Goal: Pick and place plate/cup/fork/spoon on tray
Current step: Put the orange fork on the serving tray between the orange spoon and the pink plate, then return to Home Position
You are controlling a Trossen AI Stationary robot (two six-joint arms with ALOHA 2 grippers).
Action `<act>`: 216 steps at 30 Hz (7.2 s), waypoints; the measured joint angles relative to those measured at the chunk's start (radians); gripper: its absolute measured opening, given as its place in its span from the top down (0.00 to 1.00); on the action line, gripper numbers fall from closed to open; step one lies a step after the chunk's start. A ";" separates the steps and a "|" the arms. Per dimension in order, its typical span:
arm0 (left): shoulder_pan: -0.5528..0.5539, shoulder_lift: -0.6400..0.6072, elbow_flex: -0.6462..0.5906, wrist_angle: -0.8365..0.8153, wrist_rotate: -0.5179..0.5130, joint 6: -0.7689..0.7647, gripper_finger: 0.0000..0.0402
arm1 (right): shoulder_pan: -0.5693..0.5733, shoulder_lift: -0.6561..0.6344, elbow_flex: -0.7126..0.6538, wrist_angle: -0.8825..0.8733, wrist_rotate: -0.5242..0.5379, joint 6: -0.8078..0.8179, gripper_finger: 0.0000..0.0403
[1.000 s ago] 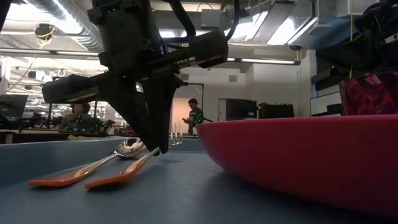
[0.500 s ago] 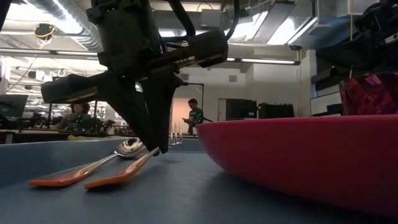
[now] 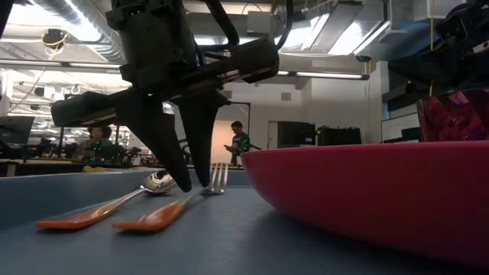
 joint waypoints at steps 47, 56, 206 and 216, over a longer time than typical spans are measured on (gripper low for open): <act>0.105 -0.048 0.000 0.085 -0.168 0.194 0.83 | 0.000 0.001 0.000 0.002 0.000 0.000 0.92; 0.138 -0.023 0.000 0.120 -0.149 0.212 0.83 | 0.000 0.000 0.000 0.000 0.000 0.000 0.92; 0.346 -1.170 -1.390 1.304 0.173 1.703 0.83 | 0.000 0.002 -0.001 0.000 0.000 0.000 0.92; 0.346 -1.480 -1.390 0.911 0.145 1.707 0.83 | 0.000 0.002 0.000 0.000 0.000 0.000 0.92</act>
